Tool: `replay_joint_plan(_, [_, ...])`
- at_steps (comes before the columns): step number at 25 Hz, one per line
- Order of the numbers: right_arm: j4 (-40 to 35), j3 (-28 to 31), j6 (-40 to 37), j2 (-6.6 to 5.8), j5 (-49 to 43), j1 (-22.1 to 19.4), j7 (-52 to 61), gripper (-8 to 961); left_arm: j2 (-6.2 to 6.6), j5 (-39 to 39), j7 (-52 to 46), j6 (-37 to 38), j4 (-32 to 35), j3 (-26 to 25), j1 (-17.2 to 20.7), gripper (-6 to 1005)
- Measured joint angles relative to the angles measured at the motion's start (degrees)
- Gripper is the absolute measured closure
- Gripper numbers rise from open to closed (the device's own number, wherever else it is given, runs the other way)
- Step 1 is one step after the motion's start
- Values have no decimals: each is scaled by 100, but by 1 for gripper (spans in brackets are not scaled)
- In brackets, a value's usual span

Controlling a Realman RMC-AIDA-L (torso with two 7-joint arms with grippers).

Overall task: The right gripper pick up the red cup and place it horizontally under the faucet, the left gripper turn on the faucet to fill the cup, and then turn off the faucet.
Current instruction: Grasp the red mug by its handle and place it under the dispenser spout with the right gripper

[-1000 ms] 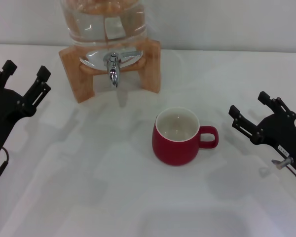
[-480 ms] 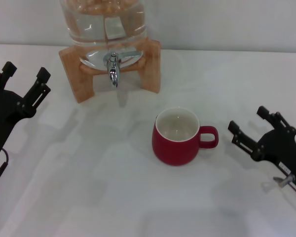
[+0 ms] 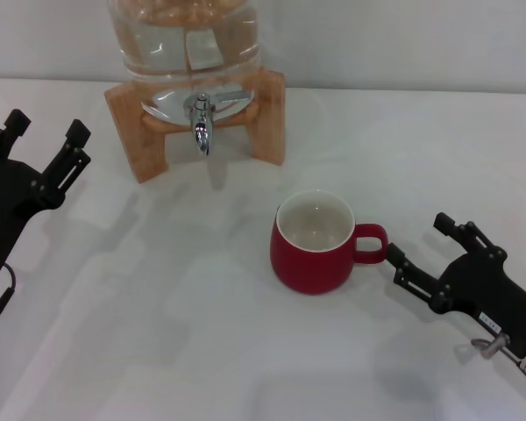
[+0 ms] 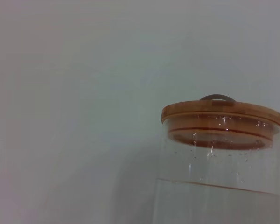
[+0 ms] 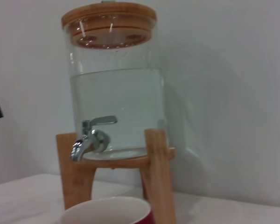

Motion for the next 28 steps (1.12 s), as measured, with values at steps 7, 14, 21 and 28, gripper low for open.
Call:
replay_joint_plan(7, [12,-159,13,11,11,21,2,89,0,0,1,0,0,-15,7,107])
replay_joint_plan(14, [51,-172,206,16,10,74,6,90,0,0,-23,-6,0,-17,-10,107])
replay_joint_plan(21, [85,-173,451,18,-8,140,6,91,0,0,-39,1,13,0,-18,107])
replay_joint_plan(28, [195,-173,810,18,-7,290,-31,91,-7,0,-42,0,4,1,-17,107])
